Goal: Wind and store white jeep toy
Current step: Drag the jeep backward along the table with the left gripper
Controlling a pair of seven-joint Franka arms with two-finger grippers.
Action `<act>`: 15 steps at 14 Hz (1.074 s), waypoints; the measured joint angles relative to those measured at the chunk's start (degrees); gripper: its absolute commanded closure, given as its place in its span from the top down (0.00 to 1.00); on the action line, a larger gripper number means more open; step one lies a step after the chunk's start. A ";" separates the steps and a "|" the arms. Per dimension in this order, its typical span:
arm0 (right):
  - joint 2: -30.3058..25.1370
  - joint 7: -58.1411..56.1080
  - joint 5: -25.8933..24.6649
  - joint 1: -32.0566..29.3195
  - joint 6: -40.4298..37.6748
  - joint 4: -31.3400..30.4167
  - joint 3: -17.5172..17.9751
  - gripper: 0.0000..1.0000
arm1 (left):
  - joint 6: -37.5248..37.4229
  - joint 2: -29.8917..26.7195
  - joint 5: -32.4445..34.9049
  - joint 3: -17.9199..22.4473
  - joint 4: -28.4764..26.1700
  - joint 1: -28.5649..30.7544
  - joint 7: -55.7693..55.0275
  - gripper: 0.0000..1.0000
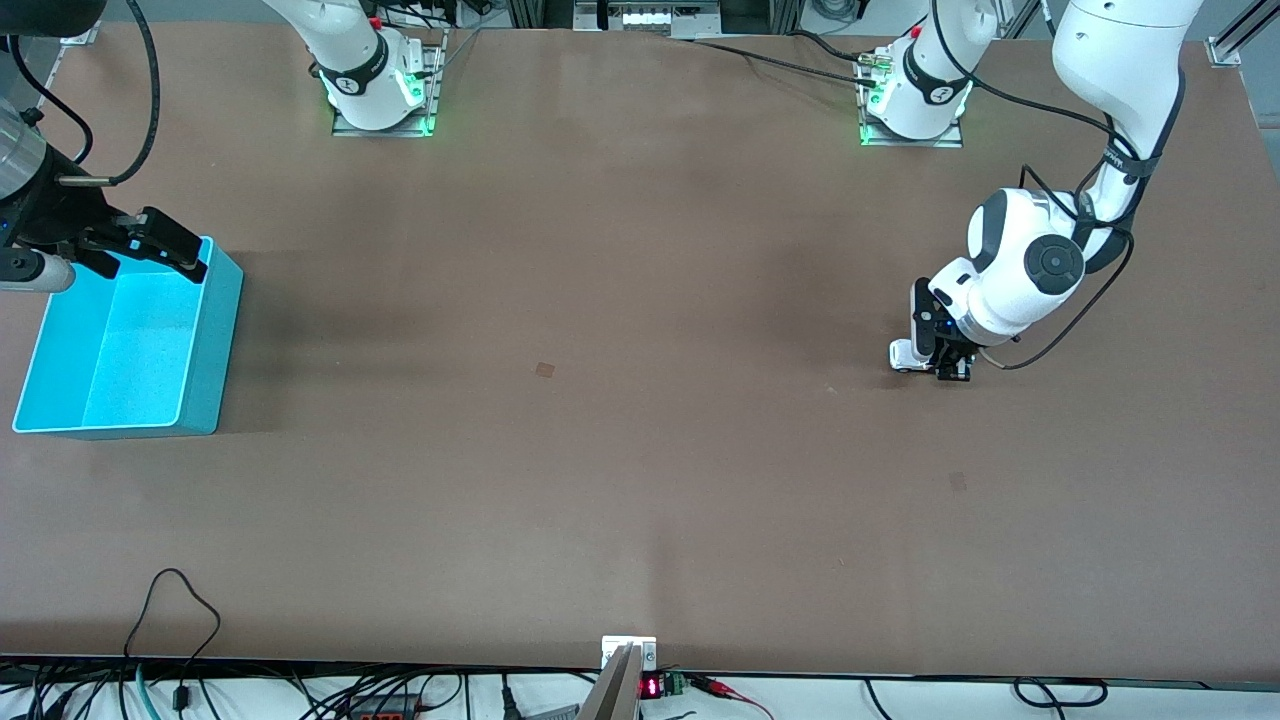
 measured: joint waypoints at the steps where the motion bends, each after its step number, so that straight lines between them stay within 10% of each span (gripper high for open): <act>1: 0.00 0.00 0.00 0.00 0.00 0.00 0.00 1.00 | 0.00 0.00 0.00 0.00 0.00 0.03 -0.10 0.08; 15: 0.30 0.00 0.00 0.00 -0.02 0.00 -0.01 1.00 | -0.36 -0.05 0.00 -0.37 -0.14 6.81 0.79 0.08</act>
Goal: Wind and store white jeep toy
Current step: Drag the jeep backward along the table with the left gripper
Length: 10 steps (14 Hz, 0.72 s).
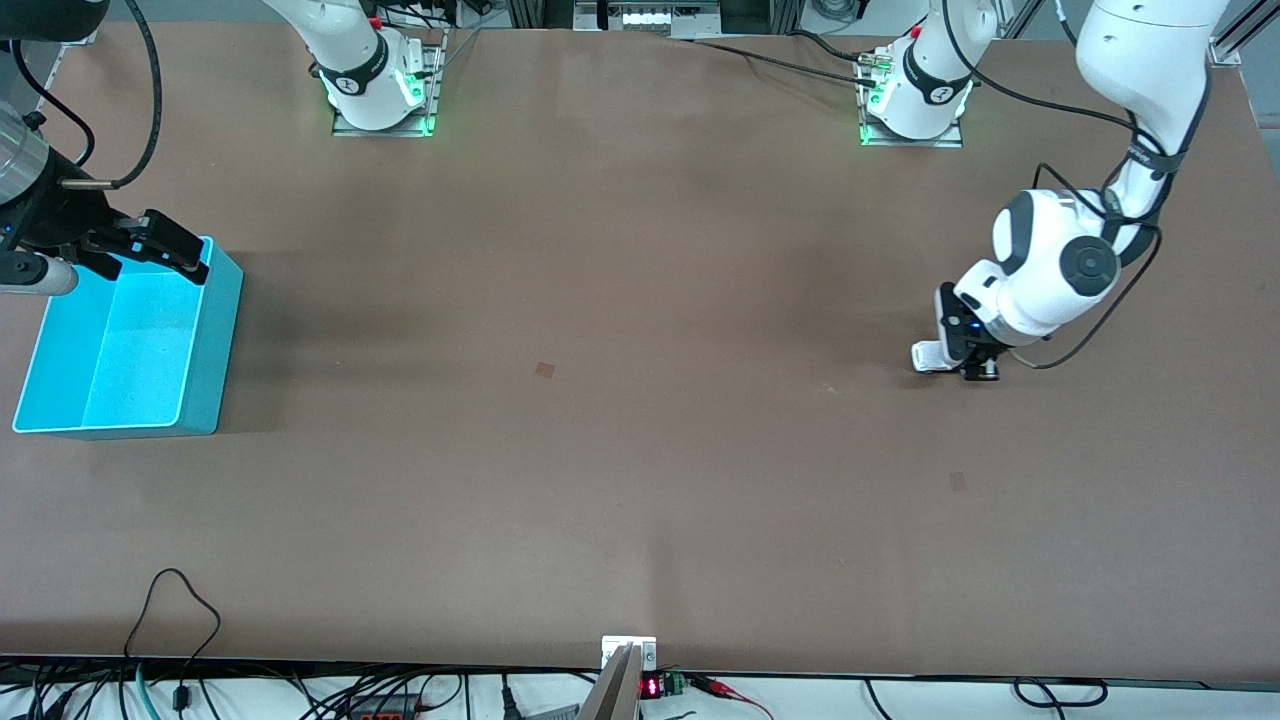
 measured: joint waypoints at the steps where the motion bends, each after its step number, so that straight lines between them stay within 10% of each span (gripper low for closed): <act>1: 0.01 0.00 0.00 0.00 0.00 0.00 0.00 1.00 | 0.00 0.00 0.00 -0.01 0.00 1.19 1.08 0.08; 10: 0.27 0.00 0.00 0.00 0.00 0.00 0.00 1.00 | 0.09 0.54 0.00 0.10 0.77 10.78 9.03 0.08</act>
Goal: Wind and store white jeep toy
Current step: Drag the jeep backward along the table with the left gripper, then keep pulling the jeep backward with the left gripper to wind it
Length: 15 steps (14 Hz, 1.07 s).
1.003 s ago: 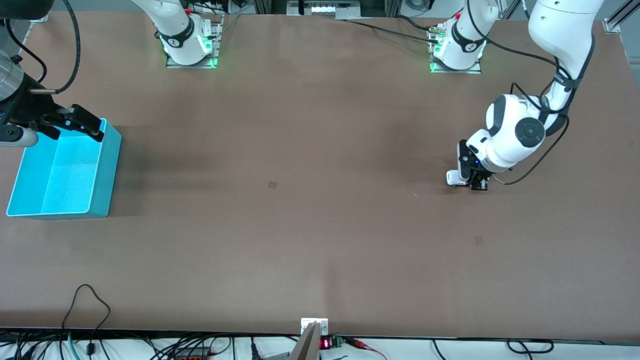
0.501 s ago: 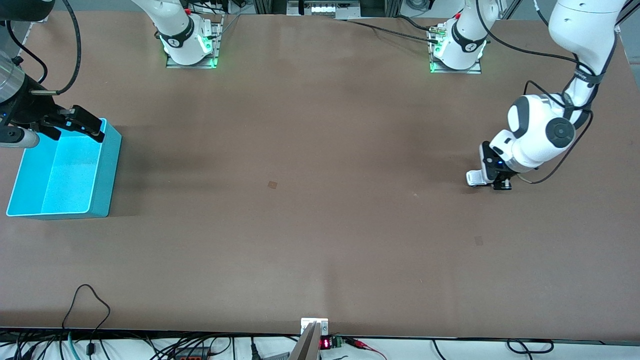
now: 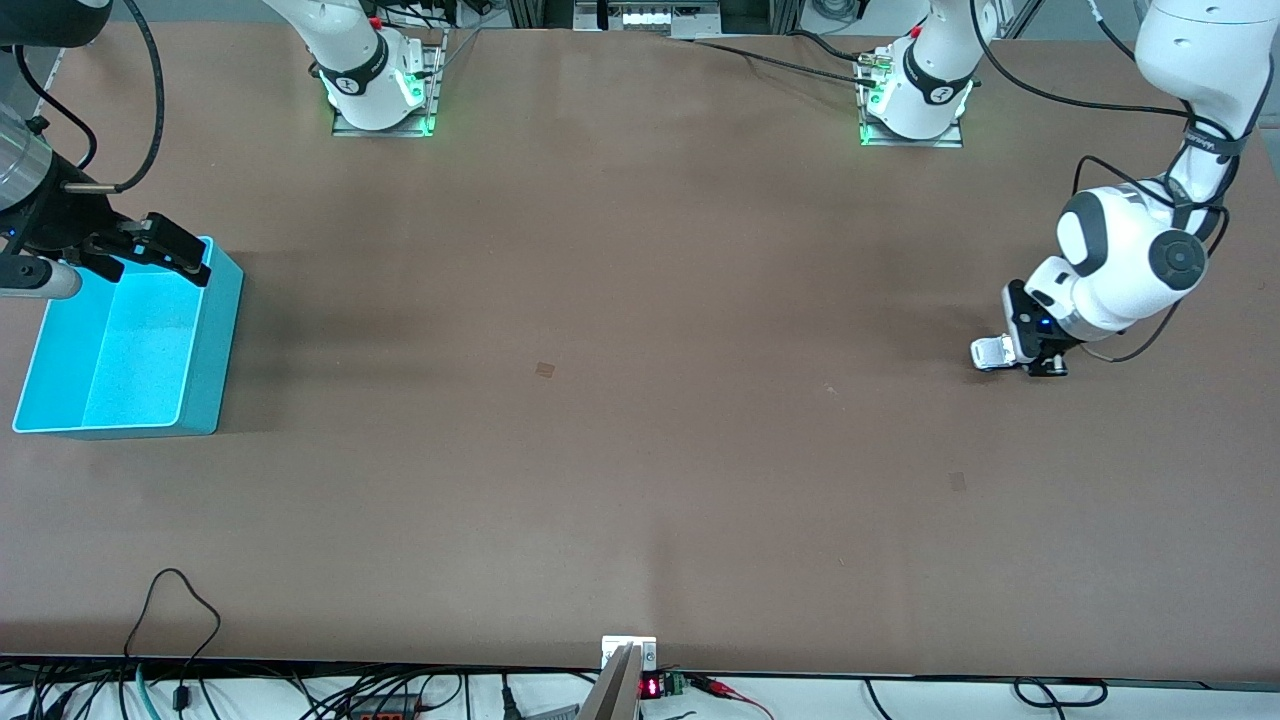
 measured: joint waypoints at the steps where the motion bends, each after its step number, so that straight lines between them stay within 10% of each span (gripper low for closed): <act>1: 0.00 0.00 0.00 0.00 0.00 0.00 0.00 1.00 | -0.10 0.19 0.00 0.00 0.31 1.06 0.98 0.08; 15: 0.00 0.00 0.00 0.00 0.00 0.00 0.01 1.00 | -1.59 1.92 0.00 0.00 3.43 6.89 10.54 0.08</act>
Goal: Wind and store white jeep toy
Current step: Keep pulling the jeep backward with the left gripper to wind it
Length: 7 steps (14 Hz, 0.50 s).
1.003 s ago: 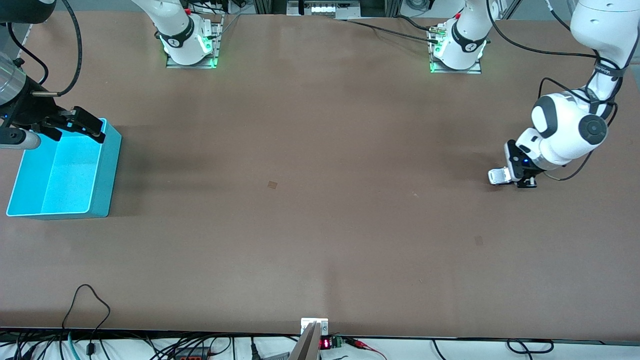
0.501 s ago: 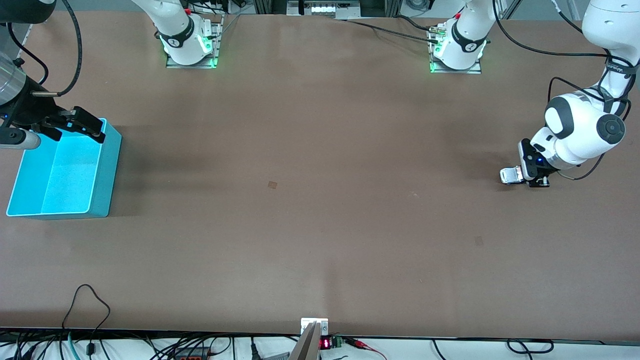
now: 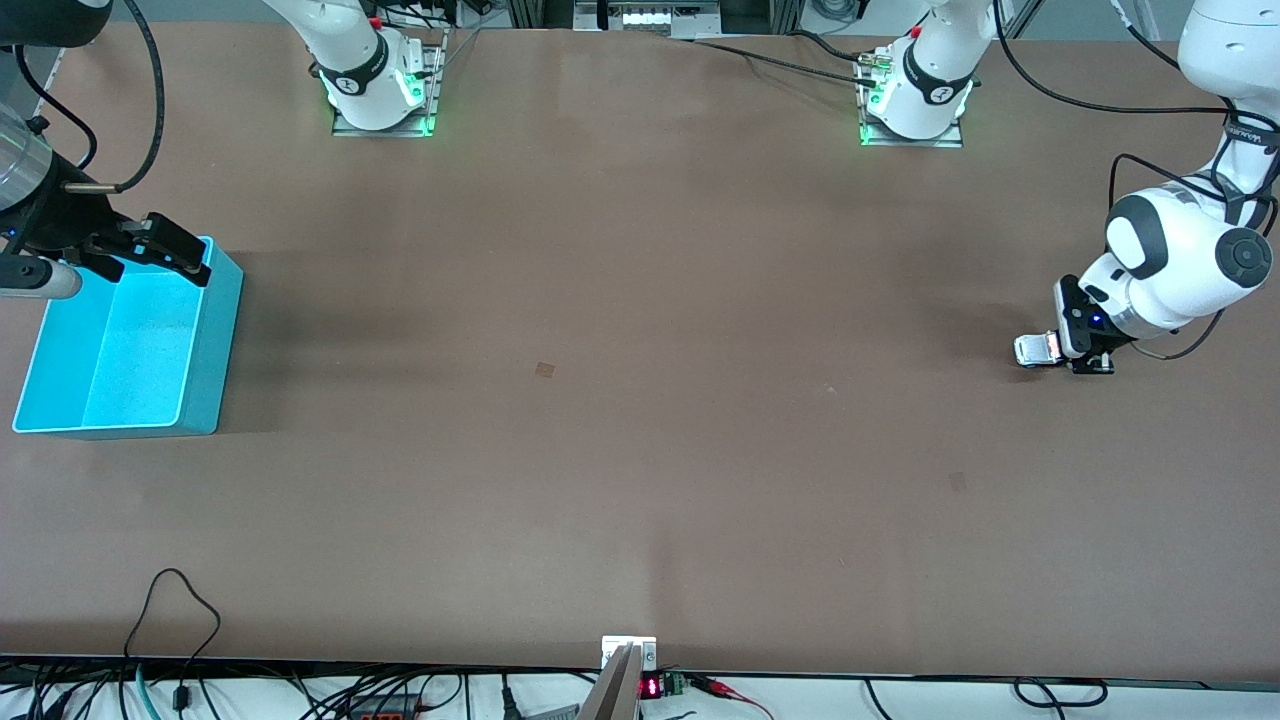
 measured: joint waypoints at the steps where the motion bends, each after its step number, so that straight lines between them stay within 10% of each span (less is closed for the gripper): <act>1: 0.00 0.00 0.00 0.00 0.00 0.00 0.00 1.00 | 0.00 0.04 0.00 0.00 0.07 0.13 0.37 0.08; 7: 0.00 0.00 0.00 0.01 0.00 0.00 0.01 1.00 | -0.01 0.33 0.00 0.00 0.53 1.05 1.52 0.08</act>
